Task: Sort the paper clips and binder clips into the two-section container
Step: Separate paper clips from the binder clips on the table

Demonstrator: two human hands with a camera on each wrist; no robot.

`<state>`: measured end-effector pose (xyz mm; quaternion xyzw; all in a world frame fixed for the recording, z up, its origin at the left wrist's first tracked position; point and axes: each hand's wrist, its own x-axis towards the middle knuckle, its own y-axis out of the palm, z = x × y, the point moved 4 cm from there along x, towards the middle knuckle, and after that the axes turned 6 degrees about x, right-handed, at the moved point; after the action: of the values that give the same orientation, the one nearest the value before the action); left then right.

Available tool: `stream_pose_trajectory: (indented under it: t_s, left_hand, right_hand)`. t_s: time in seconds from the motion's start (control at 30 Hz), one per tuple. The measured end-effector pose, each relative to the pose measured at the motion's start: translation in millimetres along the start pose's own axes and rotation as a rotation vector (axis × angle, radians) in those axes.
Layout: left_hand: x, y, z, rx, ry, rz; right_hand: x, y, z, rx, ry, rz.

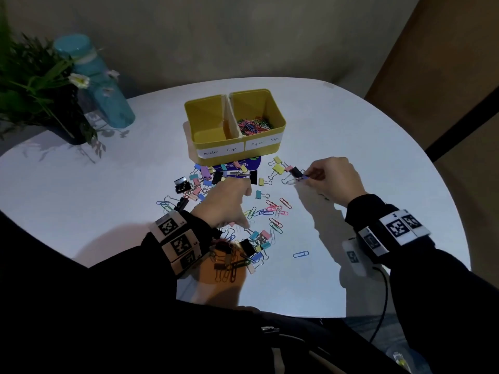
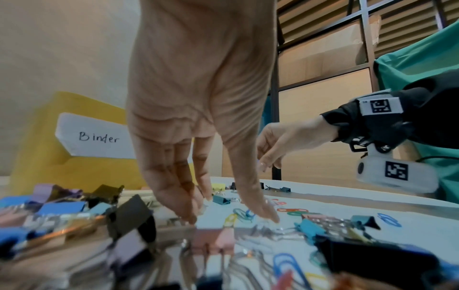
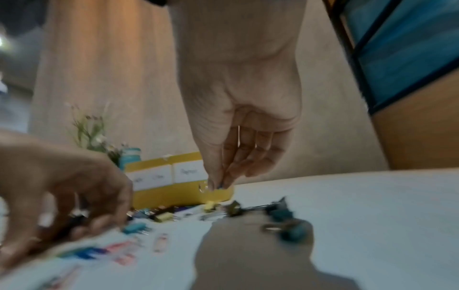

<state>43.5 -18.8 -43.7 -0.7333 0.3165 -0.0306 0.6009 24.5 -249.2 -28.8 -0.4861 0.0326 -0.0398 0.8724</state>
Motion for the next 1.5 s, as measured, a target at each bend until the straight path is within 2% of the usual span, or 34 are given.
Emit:
stream_pose_trajectory:
  t_s: [0.07,0.13,0.17,0.23,0.3,0.33,0.43,0.6,0.7,0.93,1.13,1.33,1.43,1.5]
  left_hand:
    - [3,-2,-2,0.082,0.020,0.036]
    - [6,-2,-1,0.060,0.031,0.041]
    - [8,-2,-1,0.031,0.034,0.033]
    - [10,-1,-2,-0.012,0.039,0.011]
    - [12,2,-6,-0.031,0.045,-0.015]
    - [12,4,-8,-0.031,0.051,-0.025]
    - [13,8,-15,-0.005,0.075,-0.025]
    - [9,4,-12,0.046,0.072,0.019]
    - [7,2,-14,0.083,0.055,0.039]
    - [12,7,-27,-0.018,-0.016,-0.059]
    - [9,12,-22,-0.017,-0.008,-0.052]
    - [10,12,-23,-0.066,0.048,-0.031]
    - [12,0,-20,-0.148,0.050,-0.046]
    - [11,-17,-18,-0.218,0.051,-0.070]
  right_hand:
    - [0,-4,-11,-0.091,0.060,-0.036]
    - [-8,-5,-5,-0.028,0.022,-0.063]
    - [-14,-3,2,0.030,-0.015,-0.030]
    - [-31,10,18,0.080,-0.036,0.142]
    - [-45,31,28,0.012,-0.030,0.319]
    - [-47,41,31,-0.023,-0.040,0.358]
    - [-36,55,37,-0.028,-0.070,0.340]
    - [-25,49,39,0.119,-0.079,0.311]
    - [-24,47,36,0.045,-0.065,0.314]
    - [-19,68,44,0.135,-0.110,0.274]
    - [-21,71,42,0.066,-0.167,0.277]
    - [-18,72,45,0.064,-0.132,0.339]
    - [-12,61,45,0.182,-0.062,0.384]
    - [-4,43,45,0.281,-0.006,0.365]
